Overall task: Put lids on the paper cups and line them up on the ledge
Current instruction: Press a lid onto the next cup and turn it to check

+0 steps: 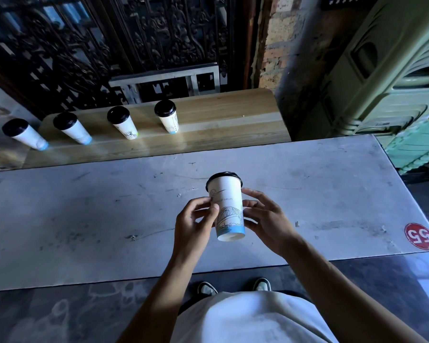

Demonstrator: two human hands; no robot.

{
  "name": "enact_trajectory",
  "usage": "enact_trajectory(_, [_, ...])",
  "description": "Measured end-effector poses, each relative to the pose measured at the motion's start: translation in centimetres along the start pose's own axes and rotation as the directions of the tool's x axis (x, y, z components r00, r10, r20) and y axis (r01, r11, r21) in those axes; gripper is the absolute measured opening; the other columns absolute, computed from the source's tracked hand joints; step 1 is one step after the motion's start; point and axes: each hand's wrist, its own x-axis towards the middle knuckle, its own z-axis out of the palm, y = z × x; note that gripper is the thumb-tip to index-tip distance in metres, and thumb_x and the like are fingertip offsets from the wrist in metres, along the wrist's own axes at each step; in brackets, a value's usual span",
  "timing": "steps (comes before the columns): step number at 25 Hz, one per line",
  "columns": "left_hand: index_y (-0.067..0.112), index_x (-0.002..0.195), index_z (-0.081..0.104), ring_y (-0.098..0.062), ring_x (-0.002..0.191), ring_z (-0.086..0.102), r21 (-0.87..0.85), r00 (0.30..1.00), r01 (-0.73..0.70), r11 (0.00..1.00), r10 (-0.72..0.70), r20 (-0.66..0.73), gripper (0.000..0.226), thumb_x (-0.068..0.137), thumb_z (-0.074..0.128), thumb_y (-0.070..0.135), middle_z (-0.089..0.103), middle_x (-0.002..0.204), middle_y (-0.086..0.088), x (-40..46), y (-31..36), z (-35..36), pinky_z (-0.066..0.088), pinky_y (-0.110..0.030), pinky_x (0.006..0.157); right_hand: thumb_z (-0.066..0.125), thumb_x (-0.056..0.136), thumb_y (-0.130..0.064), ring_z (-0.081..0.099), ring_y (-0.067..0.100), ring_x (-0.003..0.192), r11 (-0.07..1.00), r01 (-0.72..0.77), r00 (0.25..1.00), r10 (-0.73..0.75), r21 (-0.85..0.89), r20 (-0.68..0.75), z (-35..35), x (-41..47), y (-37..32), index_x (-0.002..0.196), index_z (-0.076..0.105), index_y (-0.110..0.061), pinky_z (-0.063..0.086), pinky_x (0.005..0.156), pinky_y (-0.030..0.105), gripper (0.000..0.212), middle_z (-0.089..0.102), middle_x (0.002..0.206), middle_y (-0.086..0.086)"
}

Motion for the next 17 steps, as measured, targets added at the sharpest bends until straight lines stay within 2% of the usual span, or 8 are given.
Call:
enact_trajectory(2, [0.028, 0.1, 0.073, -0.017, 0.097, 0.076, -0.002, 1.0, 0.019, 1.0, -0.019, 0.014, 0.026, 0.076, 0.078, 0.038, 0.081, 0.101, 0.004, 0.01, 0.05, -0.1, 0.063, -0.04, 0.085, 0.062, 0.084, 0.012, 0.07, 0.026, 0.085, 1.0, 0.016, 1.0, -0.016, 0.023, 0.003, 0.09, 0.08, -0.01, 0.117, 0.072, -0.017, 0.059, 0.079, 0.038, 0.045, 0.07, 0.092, 0.013])
enact_trajectory(5, [0.03, 0.106, 0.072, -0.018, 0.097, 0.077, -0.038, 0.999, 0.048, 0.998, -0.047, 0.021, 0.027, 0.079, 0.074, 0.026, 0.081, 0.103, 0.001, 0.08, 0.29, -0.12, 0.064, -0.041, 0.085, 0.066, 0.082, 0.009, 0.068, 0.028, 0.086, 0.998, 0.023, 1.0, -0.022, 0.05, -0.008, 0.14, 0.13, -0.16, 0.12, 0.067, -0.012, 0.053, 0.086, 0.043, 0.044, 0.067, 0.097, 0.016])
enact_trajectory(7, [0.036, 0.111, 0.072, -0.019, 0.092, 0.078, -0.078, 0.997, 0.066, 0.995, -0.063, 0.037, 0.032, 0.084, 0.068, 0.02, 0.081, 0.099, -0.002, 0.1, 0.42, -0.24, 0.065, -0.035, 0.078, 0.071, 0.082, 0.001, 0.068, 0.029, 0.089, 0.998, 0.02, 1.0, -0.019, 0.057, -0.017, 0.22, 0.08, -0.27, 0.127, 0.061, -0.011, 0.049, 0.089, 0.045, 0.047, 0.068, 0.1, 0.016])
enact_trajectory(10, [0.043, 0.111, 0.074, -0.014, 0.087, 0.078, -0.072, 0.997, 0.048, 0.996, -0.043, 0.072, 0.041, 0.091, 0.061, 0.01, 0.081, 0.094, 0.0, 0.2, 0.65, -0.29, 0.062, -0.025, 0.071, 0.075, 0.081, -0.011, 0.069, 0.031, 0.098, 0.998, -0.001, 1.0, 0.001, 0.066, -0.001, 0.36, 0.03, -0.47, 0.133, 0.057, -0.01, 0.054, 0.09, 0.045, 0.055, 0.071, 0.11, 0.017])
enact_trajectory(13, [0.042, 0.108, 0.076, -0.016, 0.099, 0.077, -0.084, 0.997, 0.036, 0.996, -0.03, 0.065, 0.038, 0.084, 0.063, 0.015, 0.08, 0.108, 0.005, 0.45, 0.63, -0.13, 0.061, -0.025, 0.075, 0.076, 0.083, -0.017, 0.07, 0.036, 0.098, 0.996, -0.055, 0.997, 0.05, 0.073, 0.064, 0.59, -0.05, -0.61, 0.135, 0.058, -0.011, 0.056, 0.089, 0.046, 0.055, 0.071, 0.116, 0.02])
enact_trajectory(17, [0.039, 0.109, 0.076, -0.017, 0.115, 0.072, -0.045, 0.999, -0.005, 0.999, 0.007, 0.046, 0.036, 0.083, 0.066, 0.017, 0.077, 0.118, 0.004, 0.81, 0.02, -0.08, 0.063, -0.036, 0.084, 0.075, 0.085, -0.015, 0.073, 0.041, 0.097, 0.992, -0.086, 0.992, 0.076, 0.097, 0.101, 0.78, -0.05, -0.7, 0.134, 0.057, -0.014, 0.058, 0.084, 0.047, 0.053, 0.072, 0.119, 0.025])
